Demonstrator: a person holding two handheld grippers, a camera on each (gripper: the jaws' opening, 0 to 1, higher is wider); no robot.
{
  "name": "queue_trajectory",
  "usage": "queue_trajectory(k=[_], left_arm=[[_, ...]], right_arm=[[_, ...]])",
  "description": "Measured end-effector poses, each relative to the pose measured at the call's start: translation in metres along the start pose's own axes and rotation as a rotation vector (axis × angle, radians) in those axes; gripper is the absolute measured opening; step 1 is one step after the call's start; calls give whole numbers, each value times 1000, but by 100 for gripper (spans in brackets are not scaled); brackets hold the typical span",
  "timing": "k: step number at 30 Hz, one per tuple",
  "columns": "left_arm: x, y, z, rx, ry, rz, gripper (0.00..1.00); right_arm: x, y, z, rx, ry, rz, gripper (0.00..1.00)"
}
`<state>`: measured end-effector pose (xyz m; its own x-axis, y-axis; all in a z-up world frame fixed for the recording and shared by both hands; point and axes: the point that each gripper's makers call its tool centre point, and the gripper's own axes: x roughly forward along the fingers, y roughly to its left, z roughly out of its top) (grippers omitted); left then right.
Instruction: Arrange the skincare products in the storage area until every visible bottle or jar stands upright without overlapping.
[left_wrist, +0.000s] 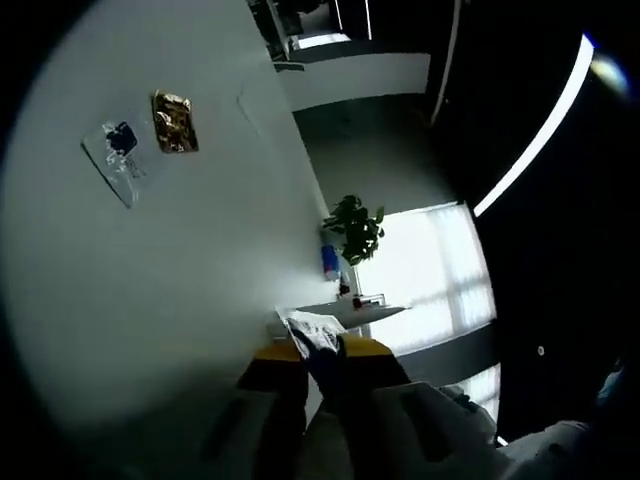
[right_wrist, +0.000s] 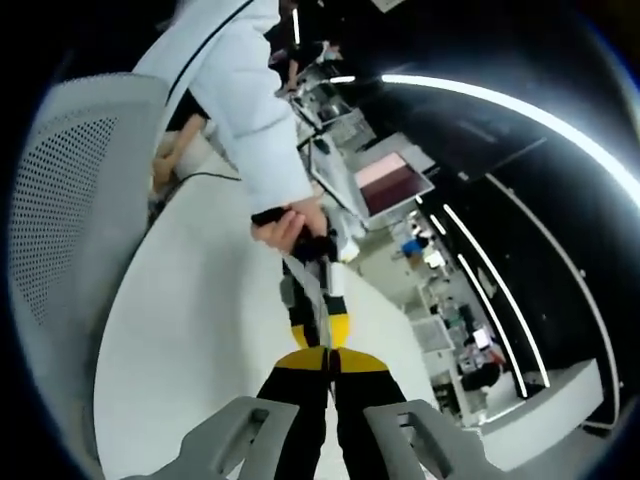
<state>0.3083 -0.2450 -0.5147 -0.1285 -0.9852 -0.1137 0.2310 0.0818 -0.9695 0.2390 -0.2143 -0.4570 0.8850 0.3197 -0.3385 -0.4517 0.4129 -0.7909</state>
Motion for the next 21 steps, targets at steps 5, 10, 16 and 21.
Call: queue_trajectory(k=[5,10,16,21], left_arm=[[-4,-3,6,47,-31,10,0],[-6,-6,14,43,-73,12,0],[-7,-13,23,44,-117,5,0],[-9,-20,30,61,-158,4,0]], right_arm=[[3,7,-2,-13,11,11,0],[5,10,-8,61,20,20,0],[1,12,-17,181,46,10,3],[-7,19,-29,360,79,23,10]])
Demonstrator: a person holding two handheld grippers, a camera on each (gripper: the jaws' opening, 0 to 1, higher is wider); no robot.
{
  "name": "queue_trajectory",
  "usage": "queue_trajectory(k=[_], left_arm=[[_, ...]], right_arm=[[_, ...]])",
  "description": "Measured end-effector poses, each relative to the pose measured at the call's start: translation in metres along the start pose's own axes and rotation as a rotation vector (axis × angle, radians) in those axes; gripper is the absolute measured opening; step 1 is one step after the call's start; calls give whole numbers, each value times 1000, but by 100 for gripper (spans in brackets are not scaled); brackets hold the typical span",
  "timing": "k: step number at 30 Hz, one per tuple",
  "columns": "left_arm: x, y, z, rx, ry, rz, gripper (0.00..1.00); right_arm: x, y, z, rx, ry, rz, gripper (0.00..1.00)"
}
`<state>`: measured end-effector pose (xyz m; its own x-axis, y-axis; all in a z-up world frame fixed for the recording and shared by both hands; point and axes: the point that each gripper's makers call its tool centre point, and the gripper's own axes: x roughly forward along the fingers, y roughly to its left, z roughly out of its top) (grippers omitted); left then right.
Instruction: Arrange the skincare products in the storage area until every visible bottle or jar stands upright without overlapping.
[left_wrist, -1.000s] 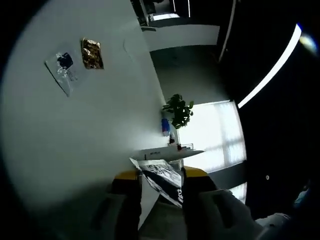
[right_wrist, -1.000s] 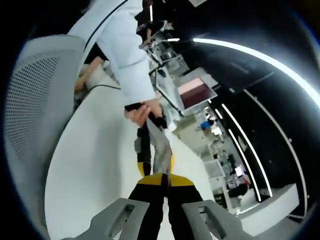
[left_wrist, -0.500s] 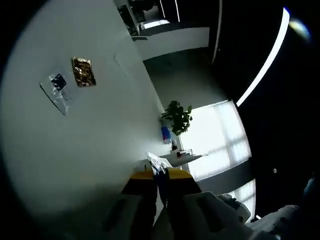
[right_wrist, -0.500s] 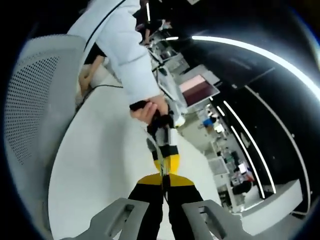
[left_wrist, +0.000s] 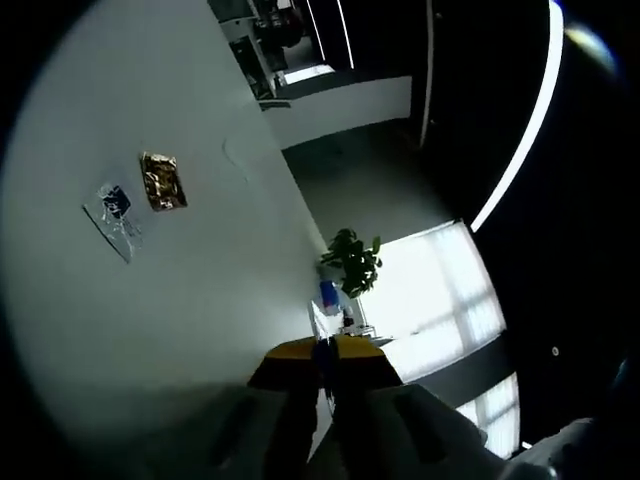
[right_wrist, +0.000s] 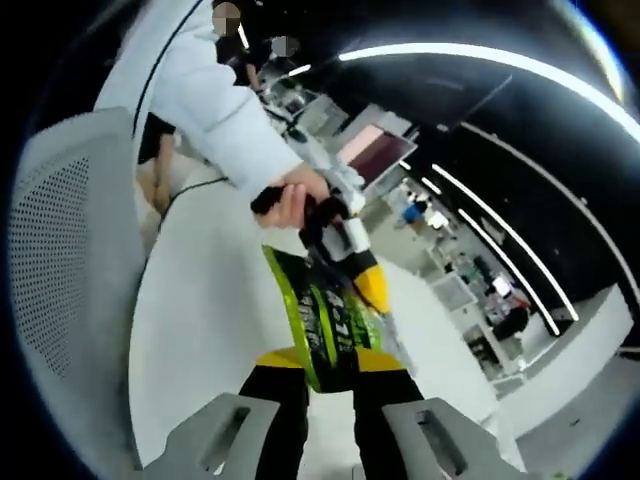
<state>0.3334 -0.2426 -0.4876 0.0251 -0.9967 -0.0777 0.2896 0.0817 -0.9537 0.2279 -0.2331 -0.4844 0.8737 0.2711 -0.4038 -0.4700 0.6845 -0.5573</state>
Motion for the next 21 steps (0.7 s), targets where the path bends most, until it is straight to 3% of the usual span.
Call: queue_trajectory(k=[7,21], left_arm=[[2,-10,3,24,-14,-21,0],[3,-25,4,29,-22,-66,0]], right_arm=[[-7,9,-18,186,36,43,18],[-10,18,-35,404,48,59,16]])
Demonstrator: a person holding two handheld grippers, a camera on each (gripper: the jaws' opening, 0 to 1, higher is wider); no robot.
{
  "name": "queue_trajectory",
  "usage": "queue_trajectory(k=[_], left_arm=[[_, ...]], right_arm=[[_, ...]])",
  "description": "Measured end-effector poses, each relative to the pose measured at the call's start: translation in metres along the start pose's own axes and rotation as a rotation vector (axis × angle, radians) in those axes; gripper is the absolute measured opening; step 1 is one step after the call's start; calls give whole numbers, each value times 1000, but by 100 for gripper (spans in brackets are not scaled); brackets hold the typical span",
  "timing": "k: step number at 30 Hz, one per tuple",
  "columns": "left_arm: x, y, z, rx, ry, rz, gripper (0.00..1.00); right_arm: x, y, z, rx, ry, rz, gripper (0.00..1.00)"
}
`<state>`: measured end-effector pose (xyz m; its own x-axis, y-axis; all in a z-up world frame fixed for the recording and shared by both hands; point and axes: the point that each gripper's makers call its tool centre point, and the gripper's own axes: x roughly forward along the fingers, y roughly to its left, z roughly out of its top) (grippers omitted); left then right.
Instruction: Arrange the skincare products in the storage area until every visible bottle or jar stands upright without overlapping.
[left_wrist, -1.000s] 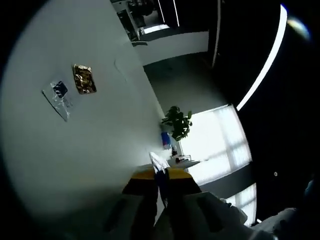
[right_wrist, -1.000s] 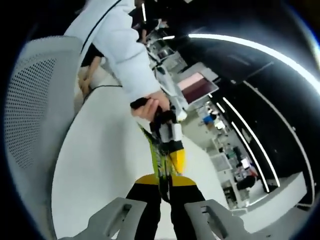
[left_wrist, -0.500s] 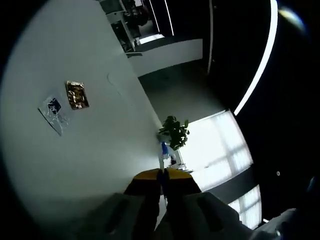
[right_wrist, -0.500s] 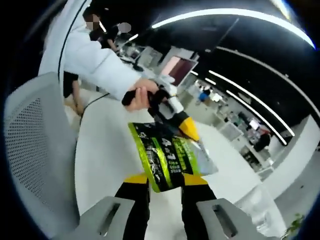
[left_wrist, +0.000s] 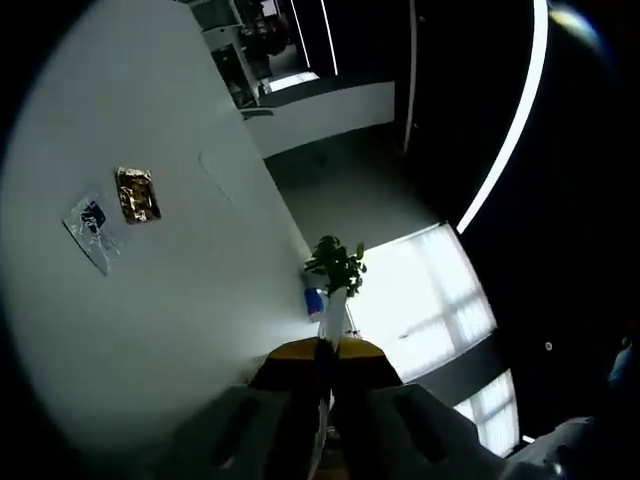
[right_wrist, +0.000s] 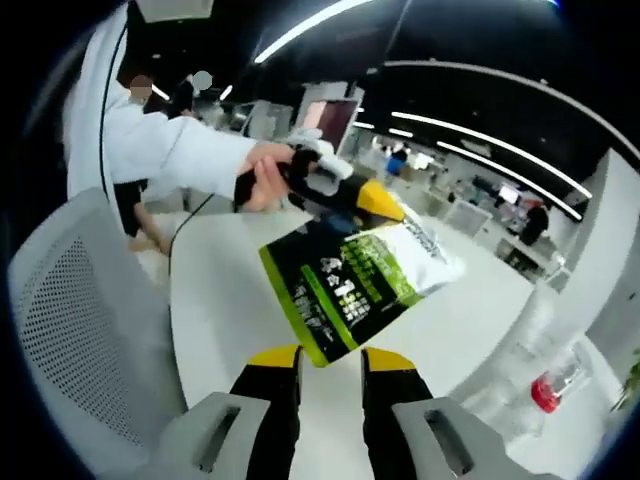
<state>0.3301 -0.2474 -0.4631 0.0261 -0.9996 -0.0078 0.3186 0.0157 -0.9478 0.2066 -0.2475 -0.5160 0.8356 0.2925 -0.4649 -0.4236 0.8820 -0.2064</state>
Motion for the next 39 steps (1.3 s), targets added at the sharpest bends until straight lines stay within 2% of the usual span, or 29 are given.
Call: queue_trajectory(k=[7,12,16,21,23,25,28,33,36,38,39], left_arm=[[-2,-14,0,5,0,-40,0],[-3,-24,-3,6,4,-67,0],[-2,-37,-6,-11,7,-119,0],[-1,-56,-6,-29,-2,-200,0],[-1,-58,-6,-30,-3,-209,0],[1,-59,-8,-21,-6,-216,0],[3,-61,-10,-24,-4,-227,0],[8,-55,-13,-36,-8,-219,0],[8,-49,-14,-53,-13,-219,0],[8,-45,-14,-58,-19,-206,0],[9,-42,-15,-53,-16,-196,0]], right_arm=[[-1,-3,1,248,-51,22,24],[-1,1,6,431,-106,76,28],[-2,6,15,501,-150,120,31],[-9,4,34,654,-256,170,29],[-10,1,35,722,-263,173,27],[-12,-3,41,735,-304,167,22],[-14,-3,44,776,-312,168,17],[-12,2,41,816,-290,186,16],[-13,3,39,851,-280,192,10],[-14,2,38,859,-282,193,0],[-14,1,38,880,-278,193,0]])
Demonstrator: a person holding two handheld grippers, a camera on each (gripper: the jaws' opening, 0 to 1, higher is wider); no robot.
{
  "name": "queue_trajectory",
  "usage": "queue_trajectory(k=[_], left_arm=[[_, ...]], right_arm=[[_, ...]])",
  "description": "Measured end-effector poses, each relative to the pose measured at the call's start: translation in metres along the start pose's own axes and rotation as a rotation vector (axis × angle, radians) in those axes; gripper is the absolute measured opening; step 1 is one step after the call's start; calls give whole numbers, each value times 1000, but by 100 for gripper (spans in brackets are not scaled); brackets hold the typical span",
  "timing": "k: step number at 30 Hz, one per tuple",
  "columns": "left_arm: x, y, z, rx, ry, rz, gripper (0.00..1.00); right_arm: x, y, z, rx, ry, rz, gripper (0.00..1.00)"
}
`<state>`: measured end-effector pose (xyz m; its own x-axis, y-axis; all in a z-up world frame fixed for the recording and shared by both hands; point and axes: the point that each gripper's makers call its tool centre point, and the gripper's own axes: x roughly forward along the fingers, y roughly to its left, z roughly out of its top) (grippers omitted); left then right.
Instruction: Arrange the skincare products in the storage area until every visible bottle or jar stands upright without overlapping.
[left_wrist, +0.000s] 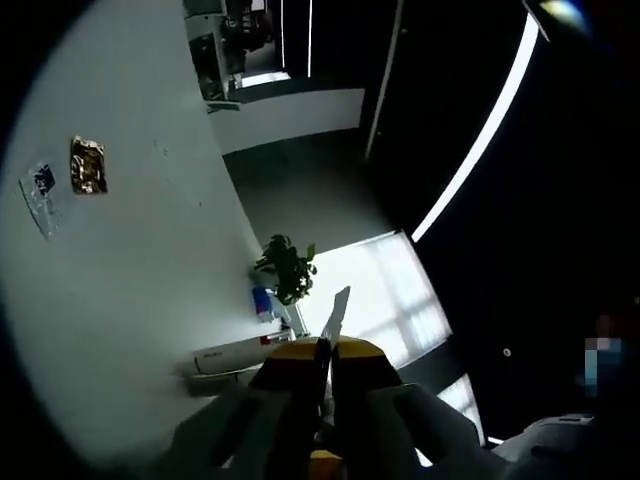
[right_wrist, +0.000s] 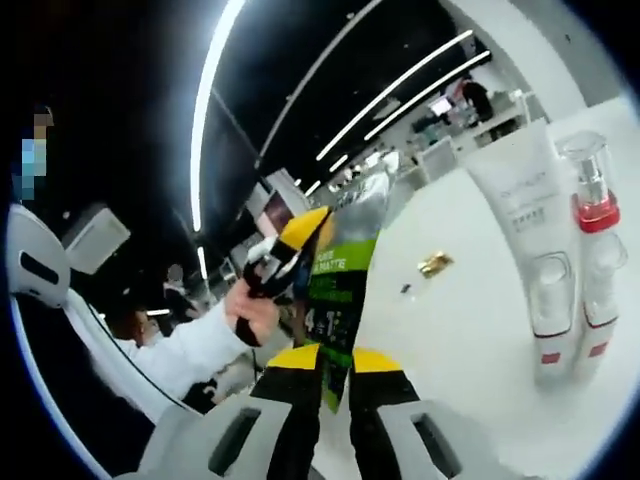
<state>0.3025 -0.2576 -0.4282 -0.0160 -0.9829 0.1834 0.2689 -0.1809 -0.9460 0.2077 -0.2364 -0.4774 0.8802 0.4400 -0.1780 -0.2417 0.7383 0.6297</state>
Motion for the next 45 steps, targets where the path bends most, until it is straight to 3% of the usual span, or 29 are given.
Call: queue_trajectory(k=[4,15,19,23,27,30,34,41,45], left_arm=[[1,9,-3,5,1,27,0],[2,48,-14,112,55,170,0],[0,70,-22,195,114,249,0],[2,84,-27,258,154,301,0],[5,100,-31,372,217,377,0],[9,104,-31,393,232,398,0],[7,118,-31,506,294,457,0],[11,134,-33,593,340,515,0],[16,147,-33,723,395,560,0]], right_arm=[[1,-7,-5,5,29,-32,0],[-7,-42,-18,45,117,-176,0],[-11,-56,-27,23,170,-244,0],[-13,-64,-32,30,195,-268,0],[-13,-78,-41,16,243,-300,0],[-11,-84,-42,7,256,-318,0],[-10,-88,-44,5,269,-331,0],[-8,-100,-48,-22,299,-363,0],[-8,-108,-52,-27,314,-381,0]])
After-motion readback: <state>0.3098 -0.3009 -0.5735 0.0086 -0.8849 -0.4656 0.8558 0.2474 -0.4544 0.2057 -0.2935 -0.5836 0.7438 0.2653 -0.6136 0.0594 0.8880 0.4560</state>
